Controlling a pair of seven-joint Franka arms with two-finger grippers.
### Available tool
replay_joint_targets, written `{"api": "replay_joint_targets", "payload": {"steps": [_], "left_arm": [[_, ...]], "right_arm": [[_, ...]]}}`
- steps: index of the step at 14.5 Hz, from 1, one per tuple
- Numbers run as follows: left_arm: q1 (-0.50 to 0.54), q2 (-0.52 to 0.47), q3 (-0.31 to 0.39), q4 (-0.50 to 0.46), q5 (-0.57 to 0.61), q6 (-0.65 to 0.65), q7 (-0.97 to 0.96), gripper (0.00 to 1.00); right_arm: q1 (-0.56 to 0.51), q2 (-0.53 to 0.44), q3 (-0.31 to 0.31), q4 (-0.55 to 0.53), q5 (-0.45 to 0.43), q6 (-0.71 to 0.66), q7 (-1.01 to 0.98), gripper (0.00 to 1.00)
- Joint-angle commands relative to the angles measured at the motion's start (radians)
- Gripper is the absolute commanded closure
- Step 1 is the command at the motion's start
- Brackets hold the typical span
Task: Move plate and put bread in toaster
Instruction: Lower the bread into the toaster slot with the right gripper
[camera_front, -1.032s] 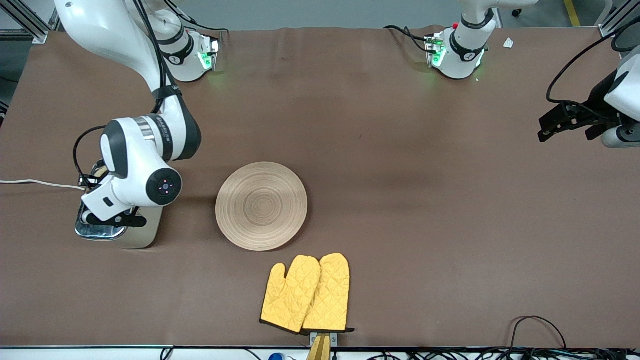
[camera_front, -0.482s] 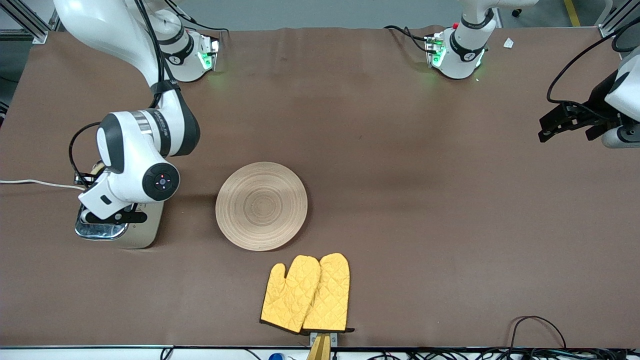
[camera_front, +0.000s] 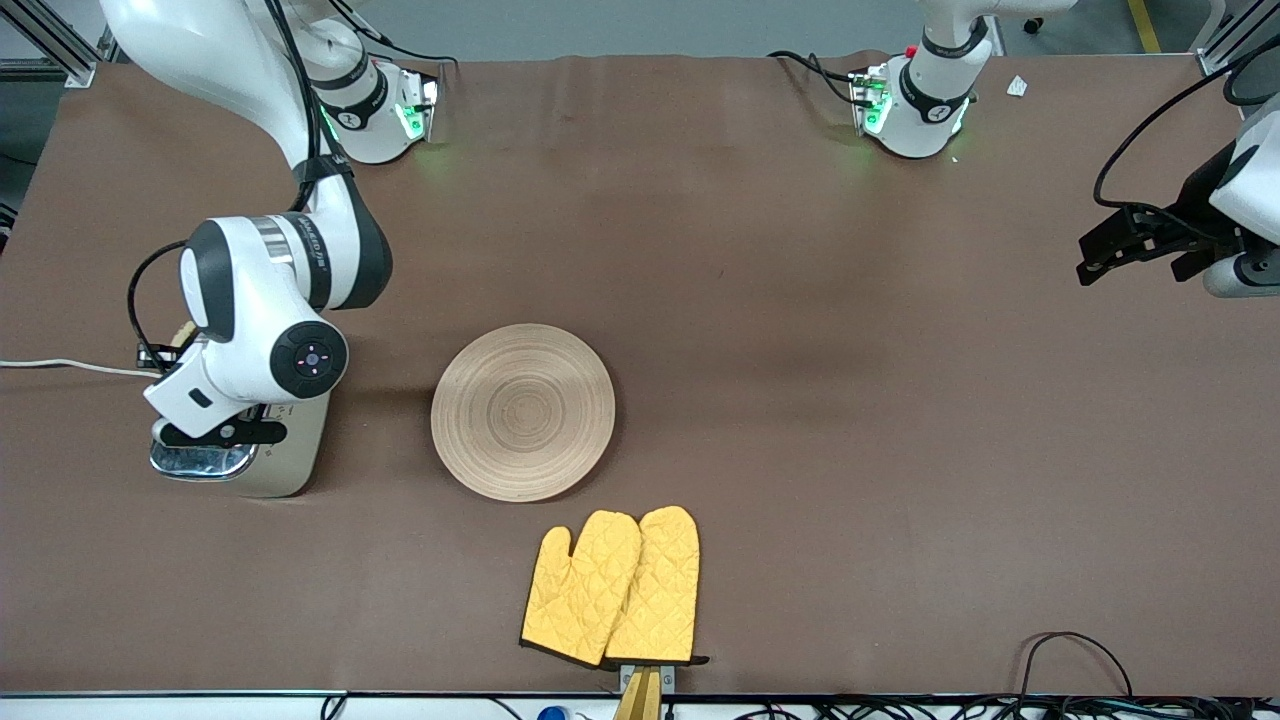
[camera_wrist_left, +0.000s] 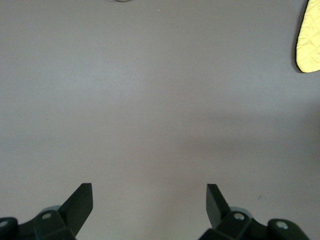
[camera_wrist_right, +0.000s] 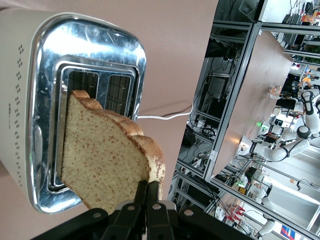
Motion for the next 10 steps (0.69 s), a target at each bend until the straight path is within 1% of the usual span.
{"api": "replay_joint_targets", "payload": {"steps": [1, 6, 10], "left_arm": [[0.000, 0.011, 0.002, 0.024, -0.004, -0.014, -0.003, 0.00], [-0.001, 0.011, 0.002, 0.024, -0.004, -0.014, -0.004, 0.00], [0.001, 0.011, 0.003, 0.024, -0.004, -0.014, 0.003, 0.00]], "right_arm": [[-0.030, -0.019, 0.005, -0.022, -0.001, 0.055, -0.007, 1.00], [-0.073, 0.051, 0.002, -0.019, 0.004, 0.181, 0.005, 1.00], [-0.082, 0.070, 0.003, -0.013, 0.011, 0.195, 0.005, 1.00]]}}
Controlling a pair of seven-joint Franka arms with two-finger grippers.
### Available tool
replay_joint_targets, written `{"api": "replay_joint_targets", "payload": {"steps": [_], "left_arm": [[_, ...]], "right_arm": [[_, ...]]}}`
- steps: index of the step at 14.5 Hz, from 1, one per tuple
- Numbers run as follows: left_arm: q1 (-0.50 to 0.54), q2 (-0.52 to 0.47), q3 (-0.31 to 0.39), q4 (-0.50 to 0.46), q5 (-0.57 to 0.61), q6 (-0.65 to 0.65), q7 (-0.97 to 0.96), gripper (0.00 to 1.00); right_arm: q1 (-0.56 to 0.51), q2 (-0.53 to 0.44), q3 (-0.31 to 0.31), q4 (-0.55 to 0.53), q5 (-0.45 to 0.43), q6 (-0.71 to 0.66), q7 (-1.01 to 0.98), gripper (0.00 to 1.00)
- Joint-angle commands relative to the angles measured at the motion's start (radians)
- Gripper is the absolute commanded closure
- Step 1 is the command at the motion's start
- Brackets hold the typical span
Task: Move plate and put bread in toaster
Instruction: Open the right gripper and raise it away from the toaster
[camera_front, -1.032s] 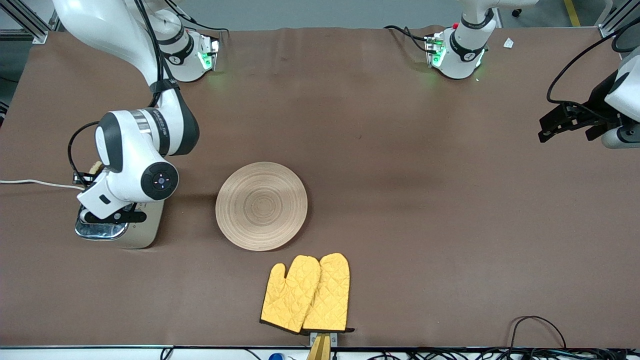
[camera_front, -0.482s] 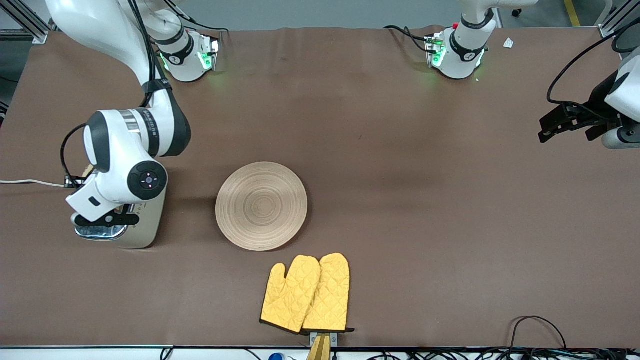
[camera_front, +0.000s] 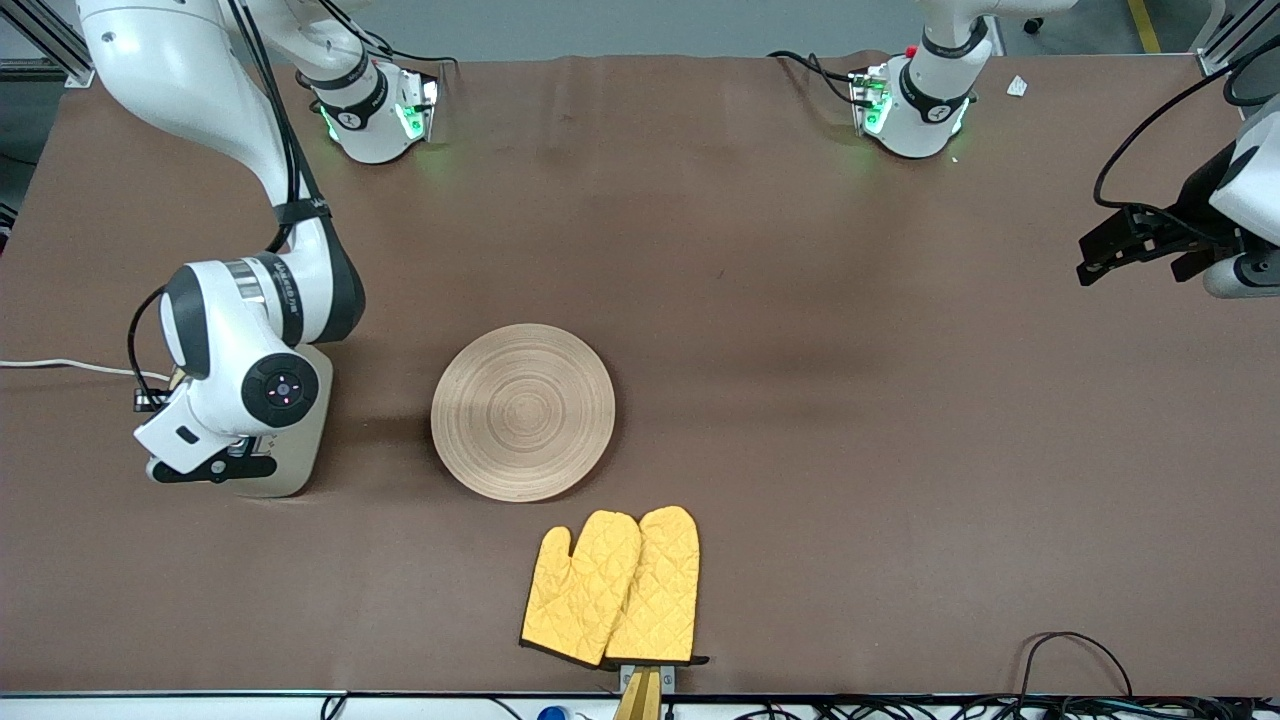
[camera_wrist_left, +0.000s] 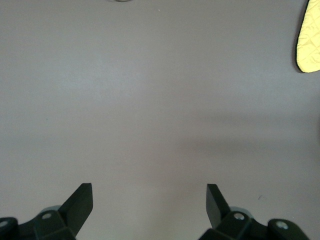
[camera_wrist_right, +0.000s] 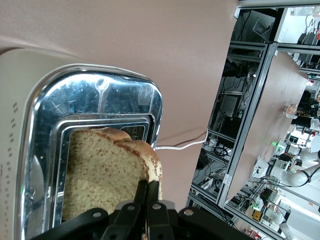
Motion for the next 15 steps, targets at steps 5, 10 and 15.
{"api": "replay_joint_targets", "payload": {"steps": [5, 10, 15], "left_arm": [[0.007, 0.009, 0.003, 0.024, -0.004, -0.014, 0.007, 0.00], [0.007, 0.009, 0.003, 0.024, -0.004, -0.014, 0.007, 0.00], [0.007, 0.009, 0.003, 0.024, -0.004, -0.014, 0.007, 0.00]], "right_arm": [[0.011, 0.023, 0.008, 0.008, 0.140, 0.003, 0.019, 1.00], [0.022, 0.028, 0.010, 0.028, 0.143, 0.000, 0.025, 0.40], [0.021, 0.012, 0.011, 0.132, 0.200, -0.055, 0.014, 0.00]]}}
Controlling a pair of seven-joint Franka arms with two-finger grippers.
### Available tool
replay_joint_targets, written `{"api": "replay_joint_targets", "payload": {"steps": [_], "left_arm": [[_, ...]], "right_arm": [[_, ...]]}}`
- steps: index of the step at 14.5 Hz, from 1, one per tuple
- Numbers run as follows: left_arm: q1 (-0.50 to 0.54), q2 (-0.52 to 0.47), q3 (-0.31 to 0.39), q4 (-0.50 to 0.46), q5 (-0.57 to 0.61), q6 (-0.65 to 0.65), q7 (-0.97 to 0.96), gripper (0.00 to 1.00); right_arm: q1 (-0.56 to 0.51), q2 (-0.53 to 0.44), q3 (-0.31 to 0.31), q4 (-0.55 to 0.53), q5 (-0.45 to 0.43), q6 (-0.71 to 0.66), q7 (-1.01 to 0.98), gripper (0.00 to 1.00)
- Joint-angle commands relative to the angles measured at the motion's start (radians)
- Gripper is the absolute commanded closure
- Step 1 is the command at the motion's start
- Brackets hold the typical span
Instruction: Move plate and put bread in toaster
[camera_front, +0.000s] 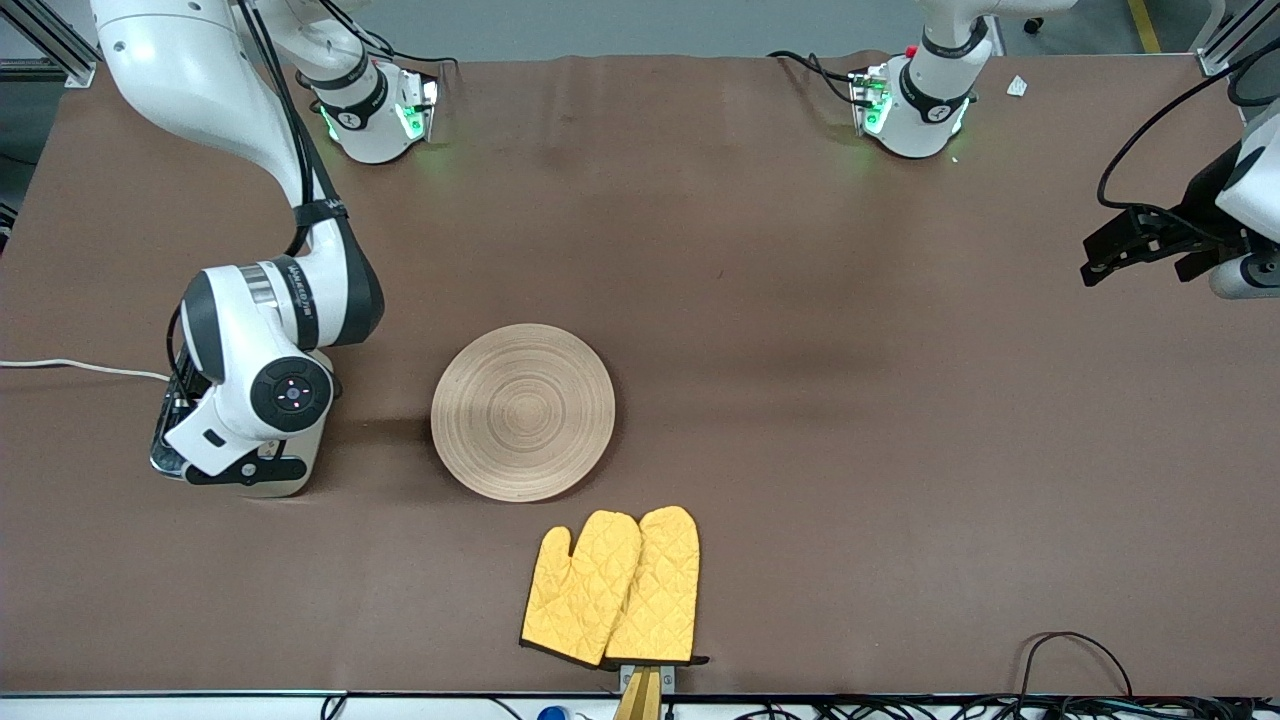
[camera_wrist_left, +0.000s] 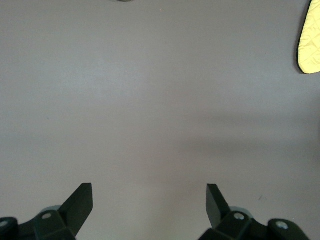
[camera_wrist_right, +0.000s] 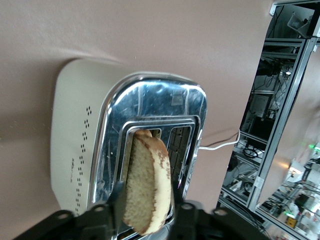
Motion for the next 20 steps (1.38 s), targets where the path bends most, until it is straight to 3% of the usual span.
{"api": "replay_joint_targets", "payload": {"steps": [1, 5, 11, 13, 16, 18, 20], "left_arm": [[0.001, 0.009, 0.003, 0.024, -0.004, -0.014, 0.005, 0.00], [0.000, 0.008, 0.004, 0.018, 0.000, -0.010, -0.012, 0.00], [0.001, 0.001, 0.003, 0.004, -0.012, -0.001, -0.010, 0.00], [0.001, 0.006, 0.003, 0.013, -0.007, -0.001, 0.003, 0.00], [0.001, 0.008, 0.003, 0.015, -0.001, -0.001, 0.005, 0.00], [0.001, 0.008, 0.003, 0.013, -0.001, -0.001, 0.005, 0.00], [0.001, 0.008, 0.003, 0.013, -0.006, -0.001, 0.003, 0.00]], "right_arm": [[-0.004, -0.006, 0.004, 0.098, 0.096, -0.079, -0.002, 0.00], [0.036, -0.040, 0.009, 0.230, 0.221, -0.232, -0.002, 0.00], [0.011, -0.293, -0.001, 0.219, 0.388, -0.265, -0.003, 0.00], [-0.074, -0.385, -0.001, 0.178, 0.507, -0.275, -0.013, 0.00], [-0.114, -0.518, -0.001, 0.057, 0.540, -0.266, -0.023, 0.00], [-0.124, -0.552, -0.002, 0.008, 0.558, -0.249, -0.023, 0.00], [-0.192, -0.555, -0.002, -0.018, 0.635, -0.234, -0.060, 0.00]]}}
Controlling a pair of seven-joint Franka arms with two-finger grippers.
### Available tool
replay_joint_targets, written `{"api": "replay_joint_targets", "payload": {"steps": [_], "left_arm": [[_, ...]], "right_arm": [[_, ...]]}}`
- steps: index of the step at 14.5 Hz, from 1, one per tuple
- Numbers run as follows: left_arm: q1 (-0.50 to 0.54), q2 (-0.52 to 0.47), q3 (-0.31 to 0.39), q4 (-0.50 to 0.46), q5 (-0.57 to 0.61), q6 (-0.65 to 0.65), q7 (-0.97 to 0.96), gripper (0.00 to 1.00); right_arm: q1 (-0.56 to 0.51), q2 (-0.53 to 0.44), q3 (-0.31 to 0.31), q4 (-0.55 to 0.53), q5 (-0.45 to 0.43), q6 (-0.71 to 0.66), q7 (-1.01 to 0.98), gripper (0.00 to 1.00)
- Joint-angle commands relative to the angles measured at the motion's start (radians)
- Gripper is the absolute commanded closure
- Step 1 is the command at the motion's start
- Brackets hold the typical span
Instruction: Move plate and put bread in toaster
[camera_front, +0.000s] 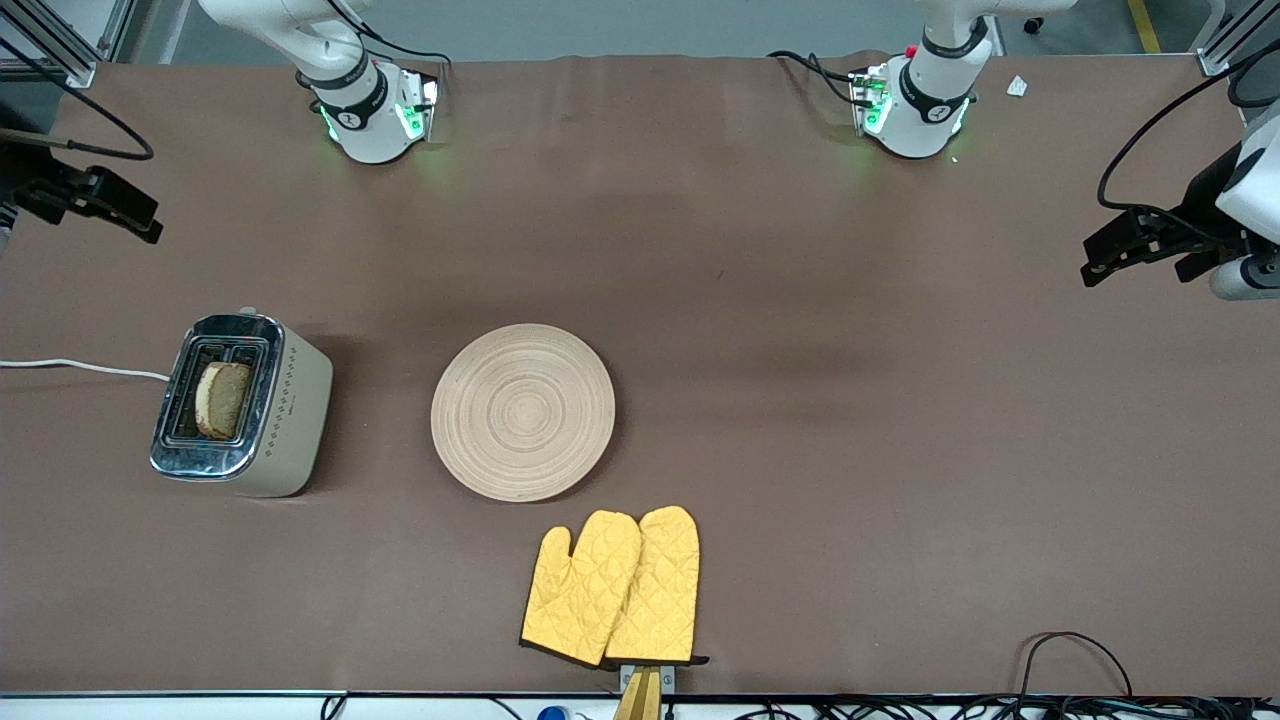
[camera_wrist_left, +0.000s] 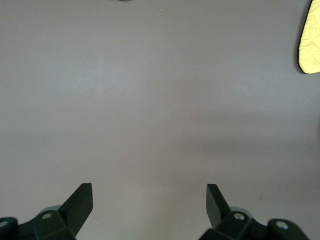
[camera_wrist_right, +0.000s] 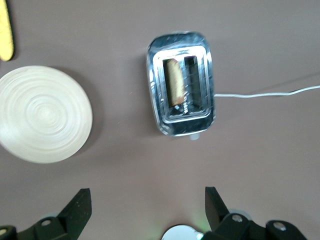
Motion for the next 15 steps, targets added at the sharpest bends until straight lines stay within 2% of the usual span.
{"api": "replay_joint_targets", "payload": {"steps": [1, 3, 7, 15], "left_arm": [[0.000, 0.007, 0.002, 0.014, -0.006, 0.001, 0.004, 0.00], [0.000, 0.007, 0.002, 0.014, -0.004, 0.004, 0.005, 0.00], [0.000, 0.007, 0.002, 0.014, -0.004, 0.005, 0.005, 0.00], [0.000, 0.007, 0.002, 0.016, 0.000, 0.005, -0.009, 0.00]], "right_arm": [[-0.085, -0.038, 0.011, -0.096, 0.082, 0.058, -0.075, 0.00], [-0.120, -0.038, 0.011, -0.116, 0.099, 0.081, -0.120, 0.00], [-0.131, -0.076, 0.010, -0.240, 0.102, 0.215, -0.127, 0.00], [-0.142, -0.078, 0.011, -0.248, 0.100, 0.229, -0.149, 0.00]]}}
